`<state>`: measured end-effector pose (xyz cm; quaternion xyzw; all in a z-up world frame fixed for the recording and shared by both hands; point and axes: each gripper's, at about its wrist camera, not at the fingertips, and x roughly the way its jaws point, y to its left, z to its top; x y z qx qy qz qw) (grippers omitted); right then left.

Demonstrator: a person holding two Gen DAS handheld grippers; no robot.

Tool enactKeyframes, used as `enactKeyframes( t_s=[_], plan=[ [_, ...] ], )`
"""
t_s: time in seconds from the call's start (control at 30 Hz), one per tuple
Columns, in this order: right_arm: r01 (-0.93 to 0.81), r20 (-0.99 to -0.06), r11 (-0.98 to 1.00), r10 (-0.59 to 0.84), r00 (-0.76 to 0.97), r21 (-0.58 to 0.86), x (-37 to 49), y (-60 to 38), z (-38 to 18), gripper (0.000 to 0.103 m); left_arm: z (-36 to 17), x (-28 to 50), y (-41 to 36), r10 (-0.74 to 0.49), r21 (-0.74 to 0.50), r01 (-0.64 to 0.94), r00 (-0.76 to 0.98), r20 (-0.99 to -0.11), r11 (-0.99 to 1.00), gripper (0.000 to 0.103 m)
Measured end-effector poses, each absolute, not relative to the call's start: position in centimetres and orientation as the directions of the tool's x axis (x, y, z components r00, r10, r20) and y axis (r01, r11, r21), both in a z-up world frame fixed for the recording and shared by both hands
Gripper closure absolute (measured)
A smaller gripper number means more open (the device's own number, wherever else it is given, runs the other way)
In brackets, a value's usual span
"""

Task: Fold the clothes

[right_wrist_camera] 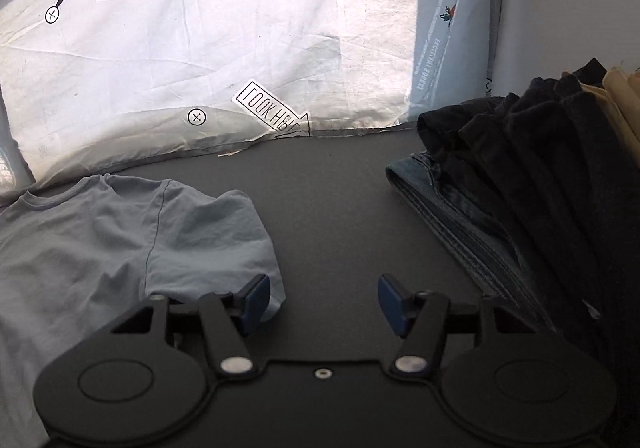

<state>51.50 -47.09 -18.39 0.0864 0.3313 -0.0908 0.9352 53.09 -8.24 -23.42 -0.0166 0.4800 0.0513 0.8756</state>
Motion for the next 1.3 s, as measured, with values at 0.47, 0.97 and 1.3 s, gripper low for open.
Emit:
enactKeyframes(
  t_s=[0.47,0.97,1.3],
  plan=[
    [0.176,-0.722,0.943,0.089,0.687,0.283,61.6,-46.5,-23.1,0.099,-23.5,53.2,-8.4,0.072,0.021,-0.100,0.537,-0.840,0.995,0.000],
    [-0.142,-0.718,0.976,-0.022,0.696,-0.167,57.0,-38.6,-22.8,0.100,-23.5,53.2,-8.4,0.073,0.022,-0.101,0.540,-0.838,0.995,0.000],
    [0.010,-0.673,1.000,0.012,0.739,0.029,56.7,-42.5,-21.9,0.085,-23.5,53.2,-8.4,0.074,0.022,-0.101,0.542,-0.837,0.995,0.000]
  ],
)
